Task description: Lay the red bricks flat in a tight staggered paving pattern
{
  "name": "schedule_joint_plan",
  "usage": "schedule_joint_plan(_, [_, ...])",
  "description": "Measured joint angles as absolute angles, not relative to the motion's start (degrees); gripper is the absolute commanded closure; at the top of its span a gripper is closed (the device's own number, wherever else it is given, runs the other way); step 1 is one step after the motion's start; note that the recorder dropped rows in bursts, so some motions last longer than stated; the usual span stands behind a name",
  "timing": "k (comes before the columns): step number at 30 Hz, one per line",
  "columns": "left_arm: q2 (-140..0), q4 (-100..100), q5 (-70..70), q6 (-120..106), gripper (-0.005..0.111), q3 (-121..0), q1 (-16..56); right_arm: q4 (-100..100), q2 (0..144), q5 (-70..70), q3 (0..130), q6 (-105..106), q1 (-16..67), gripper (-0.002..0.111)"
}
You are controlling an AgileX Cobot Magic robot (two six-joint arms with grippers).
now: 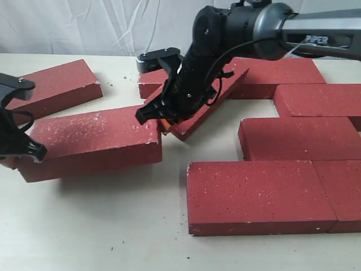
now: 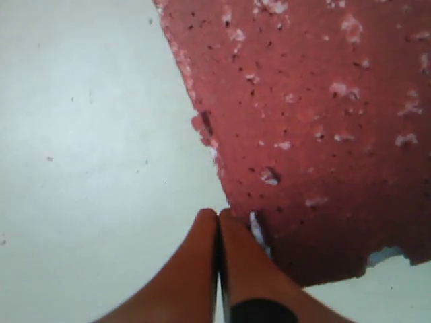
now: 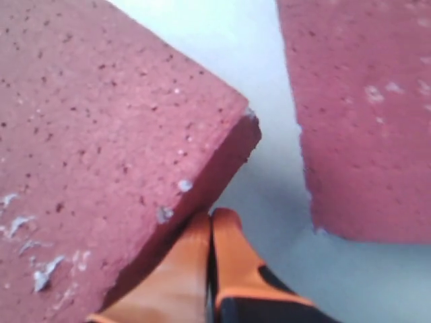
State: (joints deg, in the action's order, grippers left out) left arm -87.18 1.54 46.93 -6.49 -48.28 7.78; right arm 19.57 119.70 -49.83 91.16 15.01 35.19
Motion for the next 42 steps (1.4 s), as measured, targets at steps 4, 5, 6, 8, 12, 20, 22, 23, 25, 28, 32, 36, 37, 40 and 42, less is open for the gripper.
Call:
schedule_joint_plan(4, [-87.2, 1.9, 44.7, -5.0, 0.107, -46.4, 3.8, 20.2, 123.8, -49.7, 94.6, 15.0, 36.9, 0.109])
schedule_joint_plan(5, [-87.2, 1.9, 43.7, -4.7, 0.107, -46.1, 3.0, 20.5, 124.5, -49.7, 94.9, 15.0, 37.1, 0.109])
schedule_joint_plan(6, [-87.2, 2.1, 42.9, -4.5, 0.107, -45.7, 2.3, 20.8, 125.2, -49.7, 95.0, 15.0, 37.2, 0.109])
schedule_joint_plan(8, [-87.1, 2.8, 41.6, -4.2, 0.107, -44.8, 1.1, 20.7, 126.2, -49.8, 95.2, 15.0, 37.4, 0.109])
schedule_joint_plan(12, [-87.1, 4.4, 40.0, -3.2, 0.107, -43.6, -1.8, 18.7, 126.8, -50.8, 95.2, 15.0, 37.4, 0.109])
schedule_joint_plan(20, [-86.5, 3.1, 38.2, -2.8, 0.107, -45.9, -2.6, 17.4, 124.8, -54.2, 95.4, 18.0, 37.4, 0.109])
schedule_joint_plan(22, [-85.3, 0.0, 37.2, -5.8, 0.107, -46.9, -0.9, 16.6, 122.0, -54.9, 95.4, 20.1, 37.2, 0.109])
schedule_joint_plan(23, [-84.5, -2.7, 36.2, -8.2, 0.107, -47.4, 0.3, 16.0, 120.2, -55.2, 95.4, 21.1, 36.7, 0.109])
schedule_joint_plan(25, [-83.1, -9.1, 33.6, -13.5, 0.107, -47.9, 3.3, 14.8, 116.9, -55.2, 95.4, 22.3, 35.1, 0.109])
schedule_joint_plan(28, [-82.1, -23.4, 29.7, -25.6, 0.107, -48.2, 7.9, 13.4, 112.7, -53.4, 95.5, 23.6, 29.3, 0.109])
schedule_joint_plan(32, [-84.8, -36.1, 27.5, -38.4, 0.107, -49.8, 13.9, 12.8, 111.7, -49.8, 95.8, 23.8, 19.7, 0.109])
schedule_joint_plan(36, [-91.7, -39.1, 27.1, -41.2, 0.107, -55.2, 17.3, 17.1, 113.3, -44.6, 95.8, 24.2, 12.4, 0.109])
schedule_joint_plan(37, [-93.8, -39.2, 27.6, -41.5, 0.107, -57.1, 17.7, 18.8, 113.8, -43.2, 95.8, 24.7, 11.3, 0.109])
schedule_joint_plan(40, [-99.9, -39.9, 31.3, -41.8, 0.107, -63.0, 18.1, 21.4, 115.3, -40.0, 96.0, 27.6, 9.9, 0.109])
schedule_joint_plan(42, [-103.7, -40.1, 33.5, -41.8, 0.107, -66.3, 18.2, 21.8, 117.1, -40.0, 97.7, 28.6, 9.9, 0.109])
